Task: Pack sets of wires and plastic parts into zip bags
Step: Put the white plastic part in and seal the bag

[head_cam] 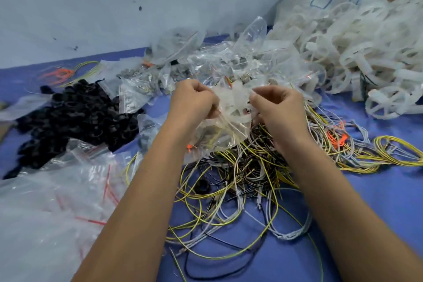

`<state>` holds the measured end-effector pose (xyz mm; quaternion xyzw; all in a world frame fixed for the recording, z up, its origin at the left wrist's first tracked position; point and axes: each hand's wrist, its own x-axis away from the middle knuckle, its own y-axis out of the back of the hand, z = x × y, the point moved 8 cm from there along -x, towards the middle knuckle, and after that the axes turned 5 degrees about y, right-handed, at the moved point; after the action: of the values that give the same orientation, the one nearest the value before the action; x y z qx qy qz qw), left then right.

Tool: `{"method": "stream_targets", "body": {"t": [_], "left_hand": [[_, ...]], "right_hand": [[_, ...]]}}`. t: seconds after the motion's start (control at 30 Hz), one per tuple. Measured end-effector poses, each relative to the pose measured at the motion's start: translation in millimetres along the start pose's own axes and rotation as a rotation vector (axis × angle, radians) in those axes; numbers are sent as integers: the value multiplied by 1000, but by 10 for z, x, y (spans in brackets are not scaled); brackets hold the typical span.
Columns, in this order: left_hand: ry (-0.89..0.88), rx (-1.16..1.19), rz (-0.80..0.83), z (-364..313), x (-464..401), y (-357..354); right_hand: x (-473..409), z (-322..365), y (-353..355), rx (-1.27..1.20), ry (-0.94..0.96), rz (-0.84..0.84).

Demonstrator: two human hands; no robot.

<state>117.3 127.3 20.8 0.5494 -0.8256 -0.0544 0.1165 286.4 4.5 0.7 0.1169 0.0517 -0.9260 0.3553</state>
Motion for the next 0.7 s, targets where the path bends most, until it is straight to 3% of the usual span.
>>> {"method": "stream_targets", "body": {"t": [0.17, 0.4, 0.5, 0.63, 0.7], "left_hand": [[-179, -142, -32, -257, 84, 21], [-310, -149, -9, -582, 283, 52], [-339, -176, -10, -627, 352, -42], [-357, -225, -41, -630, 436, -198], [-381, -246, -28, -652, 487, -283]], "right_hand": [[74, 239, -95, 460, 302, 76], [151, 390, -146, 496, 415, 60], [203, 465, -250, 393, 453, 144], [271, 416, -469, 66, 334, 446], [301, 375, -521, -15, 277, 506]]}}
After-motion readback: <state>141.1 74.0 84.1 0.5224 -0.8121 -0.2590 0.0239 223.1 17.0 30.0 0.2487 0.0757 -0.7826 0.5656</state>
